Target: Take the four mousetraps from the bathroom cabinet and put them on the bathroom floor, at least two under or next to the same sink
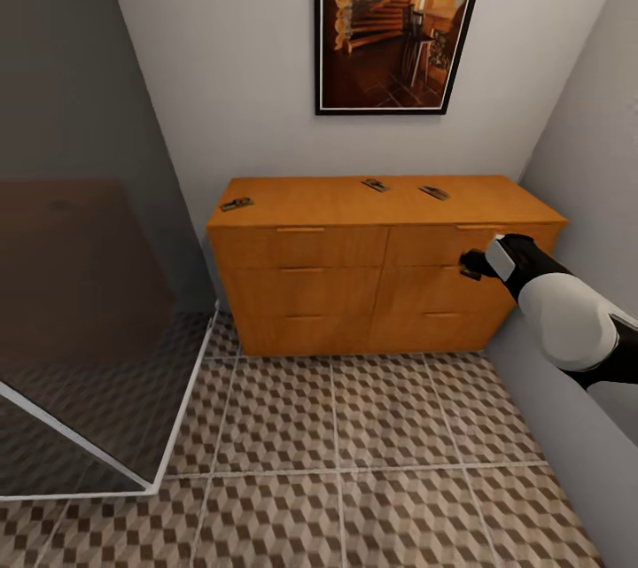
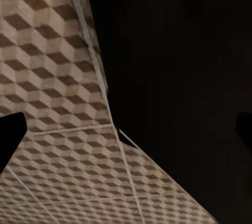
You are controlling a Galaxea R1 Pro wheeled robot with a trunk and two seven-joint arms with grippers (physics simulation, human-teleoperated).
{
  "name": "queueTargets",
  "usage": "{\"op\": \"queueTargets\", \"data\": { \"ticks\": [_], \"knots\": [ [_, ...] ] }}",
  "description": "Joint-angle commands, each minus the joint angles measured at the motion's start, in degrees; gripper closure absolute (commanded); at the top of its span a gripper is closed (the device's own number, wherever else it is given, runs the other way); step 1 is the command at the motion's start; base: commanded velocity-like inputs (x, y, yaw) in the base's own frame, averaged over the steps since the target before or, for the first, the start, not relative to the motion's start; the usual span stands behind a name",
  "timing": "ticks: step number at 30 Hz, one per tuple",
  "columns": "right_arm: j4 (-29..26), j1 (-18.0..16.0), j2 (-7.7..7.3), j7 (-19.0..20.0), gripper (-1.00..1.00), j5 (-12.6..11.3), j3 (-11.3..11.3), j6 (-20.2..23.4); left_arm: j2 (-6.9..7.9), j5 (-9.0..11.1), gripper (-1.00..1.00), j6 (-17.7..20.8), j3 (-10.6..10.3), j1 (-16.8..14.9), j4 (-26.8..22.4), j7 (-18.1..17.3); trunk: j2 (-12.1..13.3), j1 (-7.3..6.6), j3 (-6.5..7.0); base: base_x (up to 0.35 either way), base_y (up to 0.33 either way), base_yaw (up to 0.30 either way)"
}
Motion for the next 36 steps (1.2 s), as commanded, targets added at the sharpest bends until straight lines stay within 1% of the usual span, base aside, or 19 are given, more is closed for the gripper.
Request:
{"op": "queueTargets", "data": {
  "ticks": [1, 8, 10, 12, 14, 16, 17, 18, 20, 21, 25, 26, 28, 29, 31, 33, 34, 36],
  "knots": [
    [0.24, -0.02, 0.05, 0.2, 1.0, 0.4, -0.48, 0.2, -0.01, -0.04, -1.0, -0.08, -0.41, -0.07, 0.13, 0.15, -0.03, -0.04, -0.04, -0.258, 0.0, 0.0],
    [4.12, -0.02, 0.03, 1.42, 1.0, 0.49, -0.48, -0.02, -0.05, -0.12, -1.0, -0.08, -0.41, -0.07, 0.09, 0.15, -0.03, -0.04, -0.04, -0.066, 0.0, 0.0],
    [5.65, -0.03, 0.02, 1.63, 1.0, 0.97, -0.48, -0.26, -0.06, -0.12, -1.0, -0.08, -0.37, -0.07, 0.03, 0.15, -0.03, -0.04, -0.04, -0.009, 0.0, 0.0],
    [7.23, -0.03, 0.06, 2.37, 1.0, 2.14, -0.48, -1.17, -0.08, -0.13, -1.0, -0.08, -0.31, -0.07, -0.21, 0.15, -0.03, -0.04, -0.04, -0.004, 0.0, 0.0],
    [8.9, 0.08, 0.14, 4.31, 1.0, 4.63, -0.45, -3.5, -0.36, -0.13, -1.0, -0.08, -0.27, -0.07, -1.24, 0.15, -0.03, -0.04, -0.04, -0.002, 0.0, 0.0],
    [9.6, 1.45, 0.22, 6.43, 1.0, 6.92, -0.45, -5.01, -0.64, -0.13, -1.0, -0.08, -0.25, -0.07, -2.92, 0.2, -0.03, -0.04, -0.04, 0.0, 0.0, 0.0],
    [9.77, 2.59, 0.24, 7.26, 1.0, 7.78, -0.46, -5.46, -0.72, -0.13, -1.0, -0.08, -0.24, -0.07, -3.88, 0.21, -0.03, -0.04, -0.04, 0.0, 0.0, 0.0],
    [9.84, 3.16, 0.24, 7.59, 1.0, 8.13, -0.47, -5.7, -0.75, -0.13, -1.0, -0.08, -0.24, -0.07, -4.36, 0.22, -0.03, -0.04, -0.04, 0.0, 0.0, 0.0],
    [9.94, 5.6, 0.26, 8.36, 1.0, 9.01, -0.48, -7.39, -0.82, -0.13, -1.0, -0.04, -0.17, -0.07, -5.96, 0.23, -0.03, -0.04, -0.04, 0.0, 0.0, 0.0],
    [9.95, 6.28, 0.26, 8.48, 1.0, 9.14, -0.48, -8.08, -0.82, -0.13, -1.0, -0.03, -0.15, -0.07, -6.27, 0.24, -0.03, -0.04, -0.04, 0.0, 0.0, 0.0],
    [10.06, 12.68, 0.29, 9.05, 1.0, 9.57, -0.43, -15.08, -0.97, -0.13, -1.0, 0.11, -0.02, -0.07, -9.47, 0.57, -0.03, -0.04, -0.04, 0.0, 0.0, 0.0],
    [10.06, 13.56, 0.29, 9.21, 1.0, 9.62, -0.43, -15.89, -0.95, -0.13, -1.0, 0.16, -0.01, -0.07, -10.13, 0.61, -0.03, -0.04, -0.04, 0.0, 0.0, 0.0],
    [10.08, 16.93, 0.28, 10.86, 1.0, 10.09, -0.45, -19.2, -0.94, -0.09, -1.0, 0.4, 0.01, -0.07, -13.48, 0.73, -0.03, -0.04, -0.04, 0.0, 0.0, 0.0],
    [10.08, 18.59, 0.26, 12.44, 1.0, 10.55, -0.46, -20.91, -0.91, -0.05, -1.0, 0.48, 0.02, -0.07, -15.34, 0.77, -0.03, -0.04, -0.04, 0.0, 0.0, 0.0],
    [10.03, 22.15, 0.23, 16.26, 1.0, 12.3, -0.48, -24.3, -0.97, 0.01, -1.0, 0.6, 0.07, -0.08, -18.66, 0.84, -0.03, -0.04, -0.04, 0.0, 0.0, 0.0],
    [9.99, 25.87, 0.2, 19.2, 1.0, 14.82, -0.48, -28.03, -1.15, 0.05, -1.0, 0.67, 0.1, -0.07, -21.59, 0.9, -0.03, -0.04, -0.04, 0.0, 0.0, 0.0],
    [9.96, 27.75, 0.21, 20.01, 1.0, 15.81, -0.48, -30.26, -1.38, 0.16, -1.0, 0.68, 0.11, -0.1, -23.16, 0.93, -0.03, -0.04, -0.04, 0.0, 0.0, 0.0],
    [9.96, 31.36, 0.2, 20.95, 1.0, 16.79, -0.48, -35.26, -2.13, 0.64, -1.0, 0.96, 0.11, -0.12, -26.25, 1.61, -0.03, -0.04, -0.04, 0.0, 0.0, 0.0]
  ]
}}
